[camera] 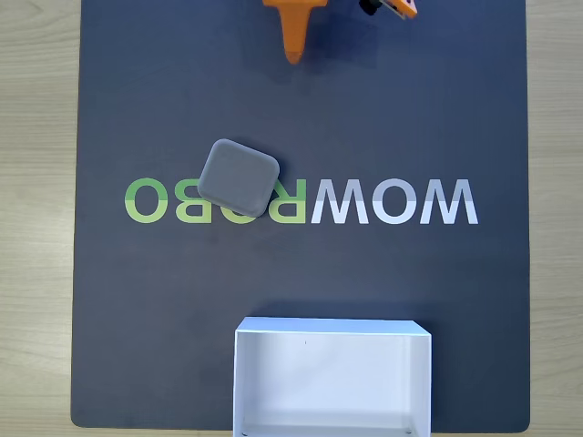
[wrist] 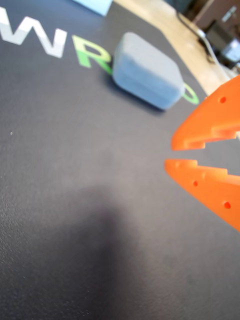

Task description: Grab the usb to bin

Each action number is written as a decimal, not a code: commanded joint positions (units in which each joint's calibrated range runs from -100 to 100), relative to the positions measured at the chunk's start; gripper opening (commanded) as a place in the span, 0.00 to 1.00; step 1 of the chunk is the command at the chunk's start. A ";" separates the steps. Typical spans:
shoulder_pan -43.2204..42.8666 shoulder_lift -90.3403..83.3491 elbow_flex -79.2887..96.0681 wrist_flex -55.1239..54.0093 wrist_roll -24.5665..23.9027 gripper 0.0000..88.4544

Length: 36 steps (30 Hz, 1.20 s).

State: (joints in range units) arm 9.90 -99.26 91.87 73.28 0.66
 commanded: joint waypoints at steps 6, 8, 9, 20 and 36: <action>0.28 0.19 -0.18 0.36 0.08 0.02; 0.11 0.19 -0.18 0.36 -0.08 0.02; -0.56 0.19 -0.18 0.27 0.03 0.03; -1.40 0.19 -0.18 0.10 -0.18 0.02; -1.23 13.67 -13.37 -4.27 -0.45 0.02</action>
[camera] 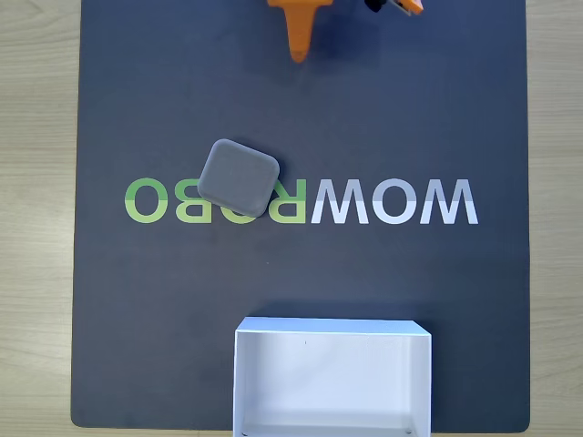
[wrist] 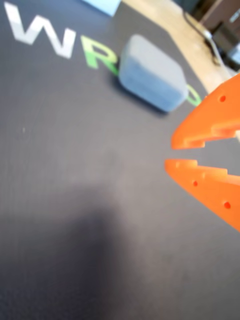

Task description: Grab the usb to bin

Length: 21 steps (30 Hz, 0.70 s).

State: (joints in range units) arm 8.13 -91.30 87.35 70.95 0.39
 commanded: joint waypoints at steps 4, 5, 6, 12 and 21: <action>0.70 20.21 -24.29 -3.25 -0.18 0.02; 0.70 24.03 -28.36 -2.81 -0.13 0.02; 0.79 27.85 -32.42 -2.55 -0.13 0.02; 6.51 47.26 -50.13 -1.76 -0.18 0.03; 15.86 70.74 -62.32 -1.76 -0.18 0.03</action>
State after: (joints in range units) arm 22.19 -25.35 29.51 68.97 0.39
